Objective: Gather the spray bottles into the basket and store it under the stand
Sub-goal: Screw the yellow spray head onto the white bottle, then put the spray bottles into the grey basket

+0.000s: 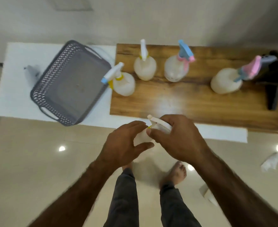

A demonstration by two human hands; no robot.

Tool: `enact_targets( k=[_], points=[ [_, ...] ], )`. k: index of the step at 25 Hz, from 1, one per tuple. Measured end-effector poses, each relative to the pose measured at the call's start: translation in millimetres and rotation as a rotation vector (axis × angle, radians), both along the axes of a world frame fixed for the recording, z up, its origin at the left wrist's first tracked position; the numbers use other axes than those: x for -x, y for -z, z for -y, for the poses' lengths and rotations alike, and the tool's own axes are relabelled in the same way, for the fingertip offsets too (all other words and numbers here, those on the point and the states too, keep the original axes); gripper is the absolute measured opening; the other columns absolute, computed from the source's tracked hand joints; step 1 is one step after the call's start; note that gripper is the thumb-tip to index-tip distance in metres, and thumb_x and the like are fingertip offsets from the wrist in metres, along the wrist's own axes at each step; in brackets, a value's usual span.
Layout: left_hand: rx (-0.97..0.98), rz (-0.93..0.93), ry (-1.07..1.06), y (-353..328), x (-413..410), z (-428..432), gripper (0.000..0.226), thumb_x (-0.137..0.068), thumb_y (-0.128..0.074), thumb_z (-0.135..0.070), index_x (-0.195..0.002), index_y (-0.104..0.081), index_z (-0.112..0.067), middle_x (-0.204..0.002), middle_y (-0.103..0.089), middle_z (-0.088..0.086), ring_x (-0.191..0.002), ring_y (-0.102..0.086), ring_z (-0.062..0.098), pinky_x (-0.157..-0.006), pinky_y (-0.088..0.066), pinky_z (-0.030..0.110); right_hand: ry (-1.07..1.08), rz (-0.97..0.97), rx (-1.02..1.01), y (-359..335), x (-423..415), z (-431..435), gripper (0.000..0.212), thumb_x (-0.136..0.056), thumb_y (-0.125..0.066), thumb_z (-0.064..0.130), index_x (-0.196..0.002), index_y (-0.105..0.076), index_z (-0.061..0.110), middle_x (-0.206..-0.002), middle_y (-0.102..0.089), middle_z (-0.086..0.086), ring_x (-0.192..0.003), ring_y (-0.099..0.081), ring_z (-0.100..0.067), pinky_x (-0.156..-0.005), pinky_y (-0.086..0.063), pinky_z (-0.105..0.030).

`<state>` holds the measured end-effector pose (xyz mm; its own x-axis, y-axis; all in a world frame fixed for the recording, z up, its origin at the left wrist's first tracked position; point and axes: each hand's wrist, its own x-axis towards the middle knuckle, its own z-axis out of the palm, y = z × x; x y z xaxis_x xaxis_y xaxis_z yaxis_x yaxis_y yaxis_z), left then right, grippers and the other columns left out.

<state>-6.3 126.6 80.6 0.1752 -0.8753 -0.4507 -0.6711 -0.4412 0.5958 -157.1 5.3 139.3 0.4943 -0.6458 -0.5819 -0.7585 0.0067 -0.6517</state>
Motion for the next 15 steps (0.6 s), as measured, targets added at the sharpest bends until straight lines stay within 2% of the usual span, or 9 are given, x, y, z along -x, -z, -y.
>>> enact_targets(
  k=[3,5,7,9,11,12,14,15],
  points=[
    [0.127,0.006,-0.225,-10.1,-43.7,-32.1,0.056,-0.089,-0.059,-0.064,-0.137,-0.066,-0.036,-0.136,-0.072,-0.017,-0.119,-0.068,0.009,-0.090,-0.056,0.029,-0.127,0.116,-0.019,-17.0,-55.1,-23.8,0.024,-0.080,-0.077,0.049,-0.093,-0.071,0.031,-0.082,-0.072,0.010,-0.075,-0.066,-0.008,-0.067,-0.054,-0.029],
    [0.189,0.010,-0.341,-13.5,-72.4,-51.2,0.049,-0.093,-0.070,-0.046,-0.140,-0.066,-0.032,-0.140,-0.070,-0.014,-0.122,-0.066,0.008,-0.096,-0.056,0.027,-0.167,0.245,-0.103,-21.8,-87.9,-39.8,0.029,-0.077,-0.084,0.043,-0.101,-0.071,0.034,-0.091,-0.074,0.012,-0.085,-0.068,-0.004,-0.073,-0.055,-0.025],
    [0.223,0.005,-0.467,-13.7,-103.4,-68.8,0.049,-0.091,-0.079,-0.034,-0.138,-0.067,-0.025,-0.137,-0.071,-0.007,-0.123,-0.066,0.012,-0.100,-0.057,0.031,-0.184,0.342,-0.114,-18.3,-123.5,-55.2,0.038,-0.074,-0.088,0.038,-0.107,-0.069,0.039,-0.105,-0.071,0.013,-0.098,-0.066,-0.004,-0.082,-0.055,-0.023],
    [0.289,-0.022,-0.591,-12.6,-134.2,-78.0,0.048,-0.088,-0.079,-0.043,-0.131,-0.069,-0.024,-0.127,-0.072,-0.009,-0.117,-0.068,0.014,-0.096,-0.057,0.033,-0.239,0.388,-0.024,-3.7,-156.7,-64.8,0.047,-0.072,-0.088,0.039,-0.113,-0.065,0.039,-0.116,-0.062,0.012,-0.109,-0.061,-0.006,-0.089,-0.057,-0.030],
    [0.315,-0.036,-0.678,-8.8,-167.6,-76.9,0.051,-0.084,-0.078,-0.050,-0.128,-0.069,-0.025,-0.122,-0.071,-0.013,-0.114,-0.068,0.009,-0.095,-0.055,0.027,-0.316,0.374,0.093,16.1,-188.9,-67.3,0.062,-0.073,-0.085,0.040,-0.128,-0.060,0.030,-0.129,-0.056,0.007,-0.118,-0.055,-0.009,-0.094,-0.057,-0.040],
    [0.320,-0.061,-0.699,-7.0,-183.8,-71.4,0.052,-0.083,-0.078,-0.052,-0.127,-0.069,-0.025,-0.123,-0.072,-0.013,-0.113,-0.069,0.008,-0.096,-0.055,0.029,-0.338,0.360,0.152,26.8,-203.3,-65.8,0.069,-0.074,-0.084,0.038,-0.136,-0.055,0.027,-0.134,-0.055,0.005,-0.123,-0.054,-0.012,-0.096,-0.055,-0.043],
    [0.319,-0.136,-0.703,-2.1,-219.9,-54.8,0.053,-0.083,-0.078,-0.054,-0.127,-0.070,-0.025,-0.123,-0.076,-0.009,-0.113,-0.071,0.009,-0.099,-0.057,0.037,-0.356,0.319,0.282,45.6,-239.3,-59.0,0.077,-0.078,-0.083,0.032,-0.144,-0.047,0.022,-0.140,-0.054,0.001,-0.126,-0.053,-0.016,-0.098,-0.052,-0.038],
    [0.321,-0.165,-0.692,1.7,-236.6,-43.0,0.051,-0.083,-0.078,-0.049,-0.126,-0.070,-0.023,-0.122,-0.076,-0.007,-0.111,-0.071,0.008,-0.098,-0.057,0.036,-0.350,0.293,0.342,53.4,-258.7,-53.2,0.076,-0.079,-0.082,0.032,-0.145,-0.046,0.019,-0.139,-0.054,-0.001,-0.125,-0.054,-0.018,-0.095,-0.050,-0.034]
  ],
)
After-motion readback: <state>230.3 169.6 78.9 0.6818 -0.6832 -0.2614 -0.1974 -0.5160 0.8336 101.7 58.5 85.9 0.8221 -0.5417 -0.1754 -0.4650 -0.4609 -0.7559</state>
